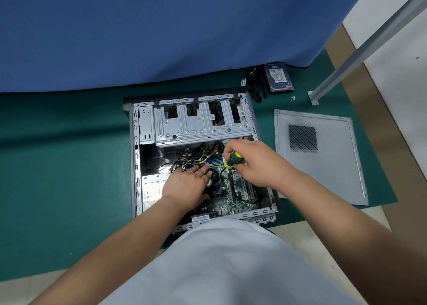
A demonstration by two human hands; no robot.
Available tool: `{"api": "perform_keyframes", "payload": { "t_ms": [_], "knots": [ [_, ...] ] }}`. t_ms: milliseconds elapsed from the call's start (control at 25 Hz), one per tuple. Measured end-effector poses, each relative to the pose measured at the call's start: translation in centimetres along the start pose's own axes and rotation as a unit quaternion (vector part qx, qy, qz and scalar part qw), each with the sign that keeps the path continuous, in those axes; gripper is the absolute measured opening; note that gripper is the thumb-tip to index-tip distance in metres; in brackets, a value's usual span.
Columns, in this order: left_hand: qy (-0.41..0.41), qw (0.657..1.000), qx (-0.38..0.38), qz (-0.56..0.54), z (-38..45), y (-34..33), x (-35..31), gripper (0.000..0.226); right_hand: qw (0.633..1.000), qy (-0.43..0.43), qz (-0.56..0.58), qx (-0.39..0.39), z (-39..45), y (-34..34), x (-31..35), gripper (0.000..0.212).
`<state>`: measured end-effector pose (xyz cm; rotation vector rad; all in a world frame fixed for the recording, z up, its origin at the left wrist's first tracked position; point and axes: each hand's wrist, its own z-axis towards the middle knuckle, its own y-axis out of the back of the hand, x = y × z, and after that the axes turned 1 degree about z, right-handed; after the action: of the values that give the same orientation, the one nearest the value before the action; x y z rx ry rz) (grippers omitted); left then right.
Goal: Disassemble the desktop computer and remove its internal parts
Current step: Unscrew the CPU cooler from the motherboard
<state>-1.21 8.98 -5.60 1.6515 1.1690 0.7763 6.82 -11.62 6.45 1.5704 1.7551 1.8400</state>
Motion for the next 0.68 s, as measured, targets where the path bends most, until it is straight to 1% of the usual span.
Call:
{"api": "perform_keyframes", "payload": {
  "t_ms": [80,160,200,240,280,320,360,400,480,520,560,600,640,680],
  "knots": [
    [0.000,1.000,0.001,-0.001,0.0,0.1,0.0,0.078,0.999,-0.007,-0.020,0.042,0.8,0.6,0.7,0.039],
    [0.001,1.000,0.000,0.001,-0.1,0.1,0.0,0.078,0.996,-0.015,-0.085,0.038,1.1,1.0,1.4,0.026],
    [0.000,1.000,-0.002,0.003,-0.1,0.2,0.0,0.078,0.989,-0.037,-0.142,0.017,1.2,1.2,1.6,0.033],
    [-0.001,1.000,-0.003,0.002,-0.1,0.2,-0.1,0.078,0.977,-0.063,-0.205,-0.012,1.4,1.2,1.9,0.049],
    [-0.001,1.000,-0.003,0.001,-0.1,0.2,-0.1,0.078,0.961,-0.079,-0.260,-0.041,1.6,1.3,2.1,0.059],
    [-0.001,1.000,-0.004,0.001,-0.1,0.2,-0.1,0.078,0.950,-0.071,-0.300,-0.059,1.8,1.3,2.3,0.060],
    [-0.001,1.000,-0.005,0.002,-0.1,0.2,-0.1,0.078,0.946,-0.040,-0.318,-0.058,1.9,1.2,2.3,0.054],
    [-0.001,1.000,-0.005,0.003,-0.1,0.2,-0.1,0.078,0.949,0.006,-0.314,-0.035,2.0,1.4,2.2,0.044],
    [-0.001,1.000,-0.004,0.002,-0.1,0.3,-0.1,0.078,0.955,0.114,-0.267,0.051,1.8,2.3,1.7,0.033],
    [-0.001,1.000,-0.005,0.002,-0.1,0.3,0.0,0.078,0.956,0.136,-0.248,0.085,1.8,2.9,1.5,0.034],
    [-0.001,1.000,-0.005,0.002,-0.1,0.3,0.0,0.078,0.957,0.130,-0.240,0.098,1.8,3.4,1.3,0.037],
    [-0.001,1.000,-0.006,0.002,-0.1,0.2,-0.1,0.078,0.958,0.104,-0.254,0.084,1.8,3.5,1.2,0.043],
    [-0.001,1.000,-0.007,0.004,-0.1,0.2,0.0,0.078,0.955,0.061,-0.287,0.043,1.9,3.3,1.1,0.053],
    [-0.001,1.000,-0.008,0.005,-0.1,0.1,0.0,0.078,0.944,0.013,-0.330,-0.003,1.9,2.8,1.3,0.062]
  ]
}}
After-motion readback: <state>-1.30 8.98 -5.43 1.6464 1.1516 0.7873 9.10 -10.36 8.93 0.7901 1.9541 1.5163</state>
